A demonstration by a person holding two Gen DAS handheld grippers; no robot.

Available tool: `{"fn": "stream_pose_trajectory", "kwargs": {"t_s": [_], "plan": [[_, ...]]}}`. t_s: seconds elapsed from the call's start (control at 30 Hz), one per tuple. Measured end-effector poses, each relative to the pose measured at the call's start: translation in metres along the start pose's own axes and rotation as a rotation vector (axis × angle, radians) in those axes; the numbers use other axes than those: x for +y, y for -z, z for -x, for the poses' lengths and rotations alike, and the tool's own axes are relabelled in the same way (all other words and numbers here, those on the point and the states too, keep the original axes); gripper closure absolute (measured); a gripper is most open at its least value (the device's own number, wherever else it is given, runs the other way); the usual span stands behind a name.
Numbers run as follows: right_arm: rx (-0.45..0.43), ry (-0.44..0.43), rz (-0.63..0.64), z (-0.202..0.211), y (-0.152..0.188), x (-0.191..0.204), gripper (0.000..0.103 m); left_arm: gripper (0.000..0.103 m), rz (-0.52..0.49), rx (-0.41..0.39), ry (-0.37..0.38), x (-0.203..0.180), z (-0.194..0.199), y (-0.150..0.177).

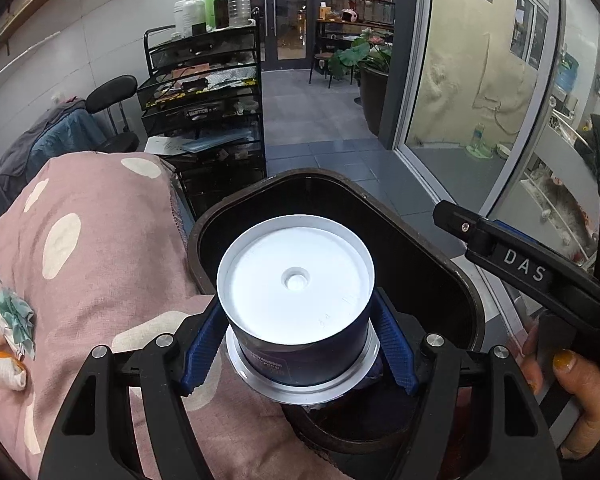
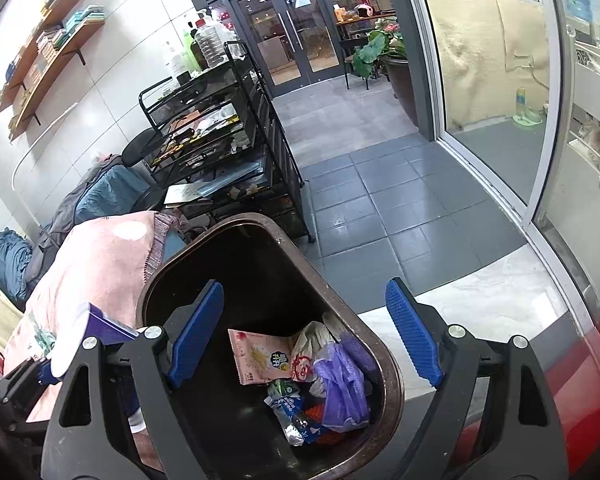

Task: Collect trash
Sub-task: 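Lower the cup into the bin and open the left tool, then move both tools back over the table toward the remaining trash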

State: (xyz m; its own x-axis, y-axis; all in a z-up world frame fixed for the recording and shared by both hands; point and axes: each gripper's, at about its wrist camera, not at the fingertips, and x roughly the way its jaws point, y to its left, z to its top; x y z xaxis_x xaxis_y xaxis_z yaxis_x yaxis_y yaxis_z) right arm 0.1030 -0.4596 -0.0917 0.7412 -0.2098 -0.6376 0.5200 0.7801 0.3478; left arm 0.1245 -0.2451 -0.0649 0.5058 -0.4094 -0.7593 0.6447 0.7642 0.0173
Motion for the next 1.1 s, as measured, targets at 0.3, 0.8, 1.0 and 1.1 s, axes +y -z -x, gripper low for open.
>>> {"fn": "stream_pose_trajectory", "kwargs": {"t_s": [0.3,0.8,1.0,1.1], "plan": [[0.006,-0.003,0.002,-0.001,0.002,-0.001,0.015,0.015,-0.029,0.041,-0.017,-0.004,-0.007,0.003],[0.008,-0.043,0.044,-0.005,0.009,0.008,0.01,0.006,-0.013,-0.168,-0.035,0.007,0.058,0.005],[0.008,-0.092,0.084,-0.004,0.018,0.027,0.01,0.005,0.008,-0.284,-0.1,0.019,0.088,0.019],[0.006,-0.129,0.11,-0.002,0.024,0.04,0.01,0.005,0.026,-0.303,-0.124,0.028,0.095,0.026]]}}
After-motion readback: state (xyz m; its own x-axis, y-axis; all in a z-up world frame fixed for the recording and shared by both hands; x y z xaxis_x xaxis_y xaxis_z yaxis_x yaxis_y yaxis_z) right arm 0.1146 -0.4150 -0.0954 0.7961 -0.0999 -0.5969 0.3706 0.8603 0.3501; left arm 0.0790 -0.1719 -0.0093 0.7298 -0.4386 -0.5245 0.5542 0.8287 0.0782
